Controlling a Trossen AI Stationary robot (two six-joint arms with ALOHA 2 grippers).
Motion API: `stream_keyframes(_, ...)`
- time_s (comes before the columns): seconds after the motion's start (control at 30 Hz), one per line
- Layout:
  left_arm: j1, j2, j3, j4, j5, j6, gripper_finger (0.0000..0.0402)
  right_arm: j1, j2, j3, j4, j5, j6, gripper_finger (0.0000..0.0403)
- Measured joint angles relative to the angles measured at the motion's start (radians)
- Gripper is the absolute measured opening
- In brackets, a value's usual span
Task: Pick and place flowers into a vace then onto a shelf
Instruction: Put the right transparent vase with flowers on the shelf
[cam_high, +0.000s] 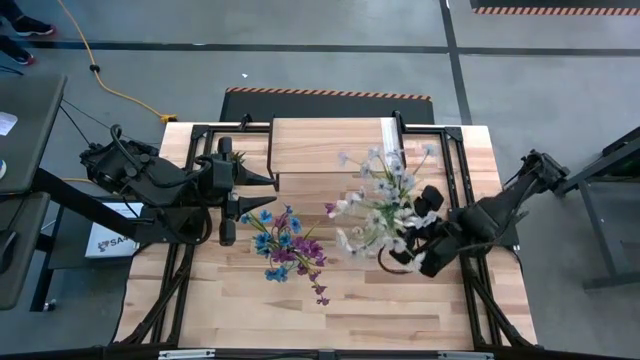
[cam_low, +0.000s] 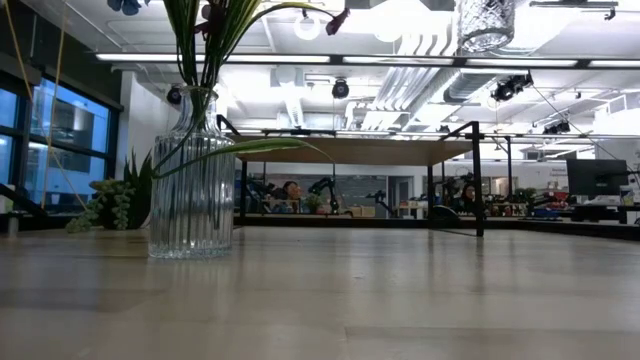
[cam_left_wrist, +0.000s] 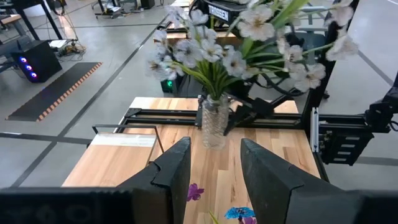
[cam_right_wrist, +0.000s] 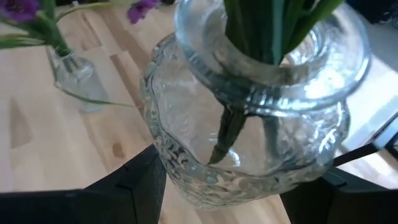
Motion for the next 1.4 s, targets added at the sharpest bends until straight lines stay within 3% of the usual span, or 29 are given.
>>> stream_keyframes(0.5,0.0,0.0,0.0,0.0,0.0,0.0,0.0175,-0.25,-0.089,0.001,0.109,-0.071,-0.333,0.0242)
stream_keyframes(0.97,0.0,0.0,0.0,0.0,0.0,0.0,0.0175,-0.55,-0.099,0.001,0.342,-0.245,-0.688,0.0242)
stream_keyframes(1.4,0.0,0.0,0.0,0.0,0.0,0.0,0.0175,-0.781,-0.098,0.001,0.454,-0.411,-0.85,0.0242)
